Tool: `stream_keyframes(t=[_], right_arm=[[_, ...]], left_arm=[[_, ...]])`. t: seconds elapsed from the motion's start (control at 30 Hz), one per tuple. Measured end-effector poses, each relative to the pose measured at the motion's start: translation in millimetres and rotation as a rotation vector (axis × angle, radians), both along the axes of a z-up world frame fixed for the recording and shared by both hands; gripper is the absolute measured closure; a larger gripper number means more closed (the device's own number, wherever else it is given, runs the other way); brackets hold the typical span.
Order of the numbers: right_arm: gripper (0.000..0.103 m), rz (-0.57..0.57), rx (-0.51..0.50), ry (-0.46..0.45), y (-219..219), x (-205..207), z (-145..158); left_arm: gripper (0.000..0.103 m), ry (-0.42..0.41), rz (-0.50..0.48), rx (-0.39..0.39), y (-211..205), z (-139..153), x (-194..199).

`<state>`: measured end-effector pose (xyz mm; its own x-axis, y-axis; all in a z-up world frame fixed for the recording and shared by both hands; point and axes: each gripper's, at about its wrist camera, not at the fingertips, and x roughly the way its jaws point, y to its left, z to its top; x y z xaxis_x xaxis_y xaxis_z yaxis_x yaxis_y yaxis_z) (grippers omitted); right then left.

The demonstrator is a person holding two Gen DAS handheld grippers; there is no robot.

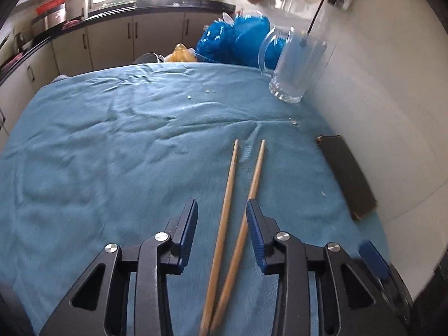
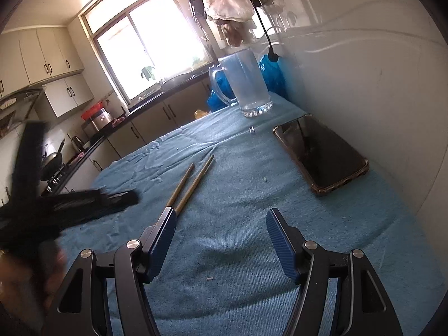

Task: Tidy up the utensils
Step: 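Move back to the last chopsticks and close the left tool on one, then close the right tool on the last wooden chopstick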

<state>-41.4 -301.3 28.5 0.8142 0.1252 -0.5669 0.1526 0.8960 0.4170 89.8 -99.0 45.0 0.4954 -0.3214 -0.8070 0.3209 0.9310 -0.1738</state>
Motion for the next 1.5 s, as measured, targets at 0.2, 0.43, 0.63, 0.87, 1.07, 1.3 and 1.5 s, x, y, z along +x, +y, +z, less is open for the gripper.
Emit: stream_keyframes(t=[0.2,0.43,0.63,0.87,1.07,1.3,1.5], right_arm=[[0.032,-0.003,0.082,0.013,-10,0,-9],[0.032,0.034,0.075,0.035,-3,7,-11],[0.032,0.015,0.094,0.06,-7,9,-16],[0.032,-0.008,0.1,0.081,-10,9,-20],[0.032,0.07,0.086,0.165,2,22,-17],[0.034,0.246,-0.004,0.302,45,93,-7],[0.063,0.236,-0.189,0.42,83,149,-18]], left_arm=[[0.074,0.055,-0.031,0.035,-17,-25,28],[0.088,0.035,-0.064,0.133,-33,-29,33],[0.096,0.086,0.002,0.124,1,-27,20],[0.096,0.108,0.052,0.103,59,-23,-40],[0.096,0.026,0.067,0.063,79,-25,-80],[0.096,0.024,0.091,-0.025,92,-25,-85],[0.096,0.035,0.09,-0.058,97,-26,-88]])
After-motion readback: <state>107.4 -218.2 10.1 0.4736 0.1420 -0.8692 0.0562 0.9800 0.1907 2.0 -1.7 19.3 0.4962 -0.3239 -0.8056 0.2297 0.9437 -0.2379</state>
